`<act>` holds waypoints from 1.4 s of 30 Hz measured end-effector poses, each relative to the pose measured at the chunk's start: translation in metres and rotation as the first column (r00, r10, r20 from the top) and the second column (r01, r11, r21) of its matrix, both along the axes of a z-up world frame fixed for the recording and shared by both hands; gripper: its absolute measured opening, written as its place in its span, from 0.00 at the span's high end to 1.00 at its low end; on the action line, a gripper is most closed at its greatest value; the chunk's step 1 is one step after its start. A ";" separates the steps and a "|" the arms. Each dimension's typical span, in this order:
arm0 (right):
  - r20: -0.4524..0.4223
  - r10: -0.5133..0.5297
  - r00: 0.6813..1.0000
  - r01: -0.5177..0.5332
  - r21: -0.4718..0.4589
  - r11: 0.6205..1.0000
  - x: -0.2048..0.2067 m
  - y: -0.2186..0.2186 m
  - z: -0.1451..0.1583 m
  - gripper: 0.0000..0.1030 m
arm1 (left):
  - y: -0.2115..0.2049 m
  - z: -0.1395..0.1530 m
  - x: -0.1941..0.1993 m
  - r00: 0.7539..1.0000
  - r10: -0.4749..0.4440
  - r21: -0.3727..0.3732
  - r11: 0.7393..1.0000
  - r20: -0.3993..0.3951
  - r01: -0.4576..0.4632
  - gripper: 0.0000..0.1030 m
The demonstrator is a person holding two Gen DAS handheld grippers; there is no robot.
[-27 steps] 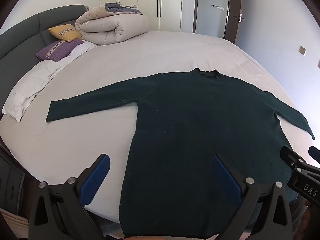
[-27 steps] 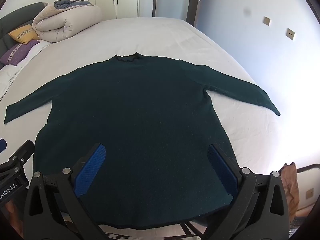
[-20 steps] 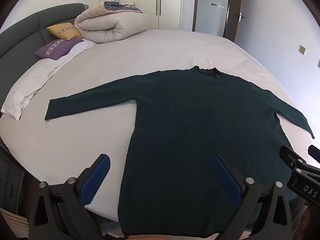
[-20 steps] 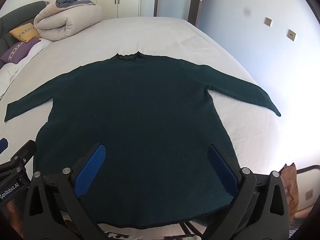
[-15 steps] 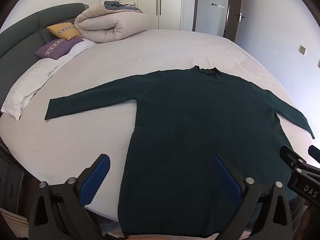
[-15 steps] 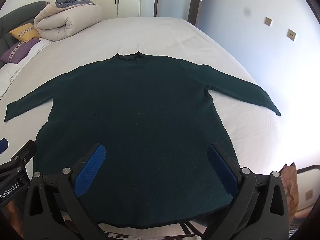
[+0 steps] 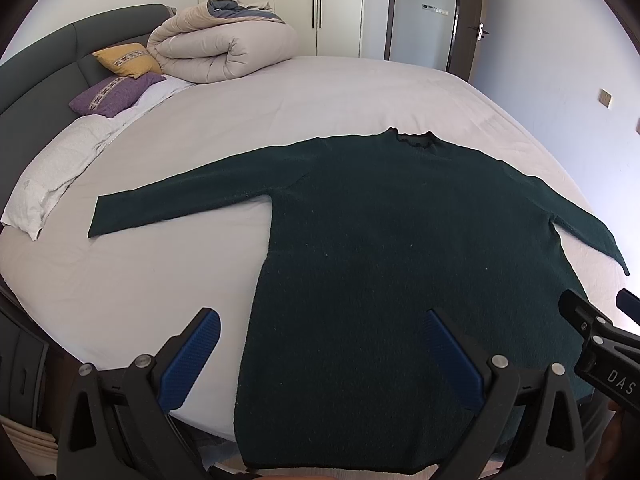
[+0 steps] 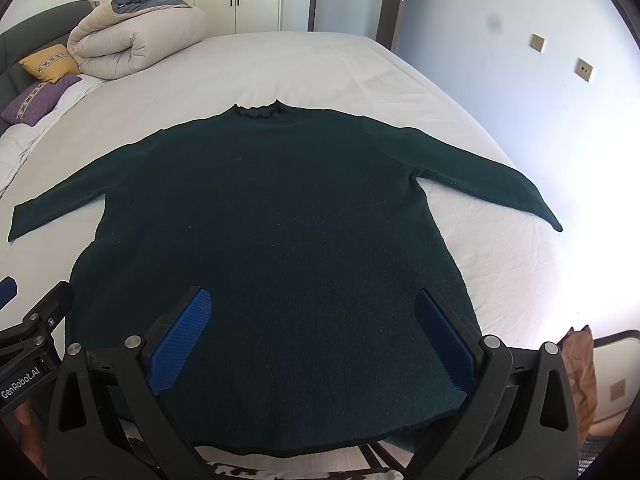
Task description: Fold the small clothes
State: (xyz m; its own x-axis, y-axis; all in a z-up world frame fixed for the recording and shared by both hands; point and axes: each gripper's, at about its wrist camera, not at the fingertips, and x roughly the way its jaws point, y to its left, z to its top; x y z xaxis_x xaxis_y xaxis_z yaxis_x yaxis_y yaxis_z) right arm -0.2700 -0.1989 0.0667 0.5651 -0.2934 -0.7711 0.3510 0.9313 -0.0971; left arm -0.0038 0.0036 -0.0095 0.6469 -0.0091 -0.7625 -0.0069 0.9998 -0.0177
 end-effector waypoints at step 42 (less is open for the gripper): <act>0.000 0.000 1.000 0.000 -0.003 1.000 0.000 -0.002 -0.001 0.00 | -0.007 0.003 0.002 1.000 -0.009 -0.007 1.000 -0.004 0.009 0.00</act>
